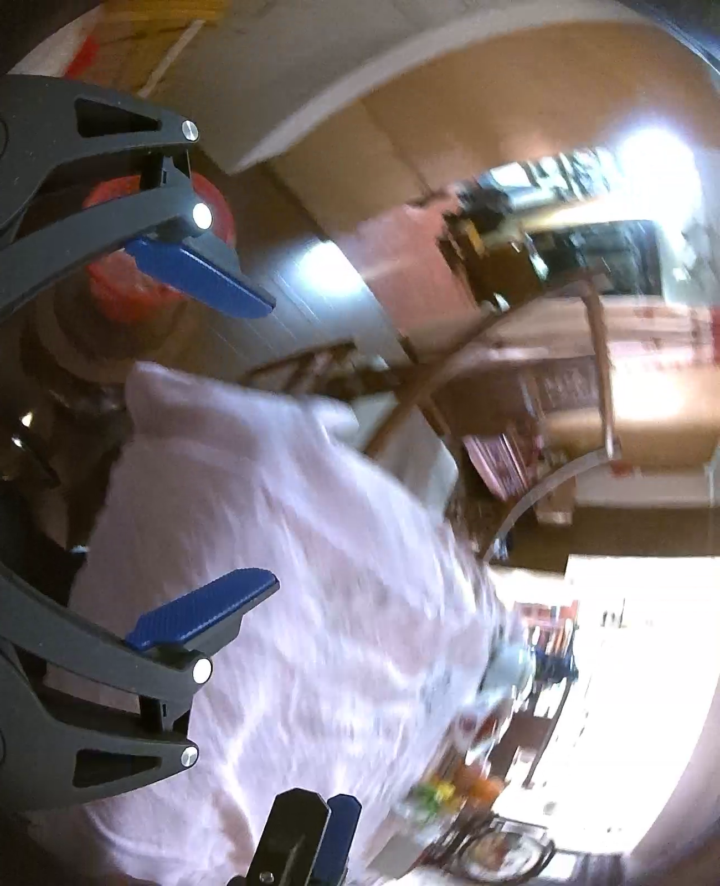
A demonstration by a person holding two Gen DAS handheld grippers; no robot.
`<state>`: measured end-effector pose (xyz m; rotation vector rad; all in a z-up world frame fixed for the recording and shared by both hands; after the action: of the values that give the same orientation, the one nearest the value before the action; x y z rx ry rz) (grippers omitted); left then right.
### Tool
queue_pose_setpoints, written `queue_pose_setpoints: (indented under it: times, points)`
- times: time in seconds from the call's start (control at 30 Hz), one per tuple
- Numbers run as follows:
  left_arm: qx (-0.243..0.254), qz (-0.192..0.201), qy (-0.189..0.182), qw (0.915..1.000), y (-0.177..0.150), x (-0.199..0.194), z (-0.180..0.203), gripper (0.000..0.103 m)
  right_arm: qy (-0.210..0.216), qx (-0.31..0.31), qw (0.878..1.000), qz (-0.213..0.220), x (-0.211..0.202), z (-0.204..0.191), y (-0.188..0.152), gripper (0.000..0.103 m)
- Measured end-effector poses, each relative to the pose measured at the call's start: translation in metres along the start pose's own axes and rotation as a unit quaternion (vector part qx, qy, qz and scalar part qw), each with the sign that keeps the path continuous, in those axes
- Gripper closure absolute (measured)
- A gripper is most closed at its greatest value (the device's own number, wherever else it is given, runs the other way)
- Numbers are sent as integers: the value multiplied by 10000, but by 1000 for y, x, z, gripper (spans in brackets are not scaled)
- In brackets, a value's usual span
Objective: Collect trash
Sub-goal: 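Swing both open tools back over the table, then grasp the green snack bag with the right tool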
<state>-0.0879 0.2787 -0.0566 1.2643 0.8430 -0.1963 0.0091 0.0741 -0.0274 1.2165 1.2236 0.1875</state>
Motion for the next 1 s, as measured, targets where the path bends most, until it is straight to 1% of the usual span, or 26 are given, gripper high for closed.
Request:
queue_pose_setpoints:
  times: [0.07,0.1,0.13,0.2,0.3,0.33,0.43,0.47,0.53,0.6,0.7,0.73,0.83,0.9,0.93,0.97,1.0]
  points:
    - [248,45,-254,9994,8,0,35,14,-185,155,9997,33,-16,20,-7,28]
    - [302,53,-343,9989,10,2,45,13,-303,232,9993,59,-25,31,-10,27]
    - [416,74,-520,9978,14,2,65,13,-497,332,9982,82,-36,45,-13,27]
    - [586,72,-709,9957,18,6,92,12,-792,526,9954,123,-55,69,-22,21]
    - [819,9,-1093,9906,23,9,136,11,-1167,894,9887,287,-87,101,-34,19]
    - [925,2,-1218,9882,26,9,155,11,-1397,997,9846,337,-104,117,-39,19]
    - [1289,33,-1541,9796,34,7,209,11,-1867,1231,9736,449,-138,154,-49,18]
    - [1346,39,-1615,9776,36,5,222,11,-1965,1320,9705,463,-146,165,-51,18]
    - [1453,20,-1940,9702,48,3,257,11,-2232,1483,9620,515,-168,190,-56,17]
    - [1497,59,-2125,9656,58,1,282,10,-2533,1569,9531,524,-186,212,-58,16]
    - [1612,137,-2391,9574,80,4,328,9,-2825,1679,9428,548,-205,246,-54,15]
    - [1631,119,-2444,9558,86,6,335,9,-2953,1741,9377,557,-211,260,-51,15]
    - [1649,24,-2605,9513,107,26,372,8,-3134,1847,9293,643,-217,297,-35,14]
    - [1612,16,-2587,9524,117,41,385,7,-3282,1811,9244,702,-211,321,-20,10]
    - [1572,13,-2558,9539,120,53,393,7,-3300,1785,9244,695,-206,329,-16,8]
    - [1519,-26,-2445,9577,123,70,401,7,-3348,1730,9241,634,-197,340,-11,7]
    - [1478,-56,-2375,9601,124,78,400,7,-3402,1697,9231,577,-189,347,-8,6]
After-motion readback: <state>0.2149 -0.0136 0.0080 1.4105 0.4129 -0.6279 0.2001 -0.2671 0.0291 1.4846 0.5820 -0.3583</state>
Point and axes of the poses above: each gripper's, at about its wrist camera, not at the fingertips, and x roughly the way its jaws point, z to its right, y to its top, the point moved 3 cm from there along x, roughly the way its jaws point, and after that the axes turned 7 degrees about -x, right-handed, at the moved point
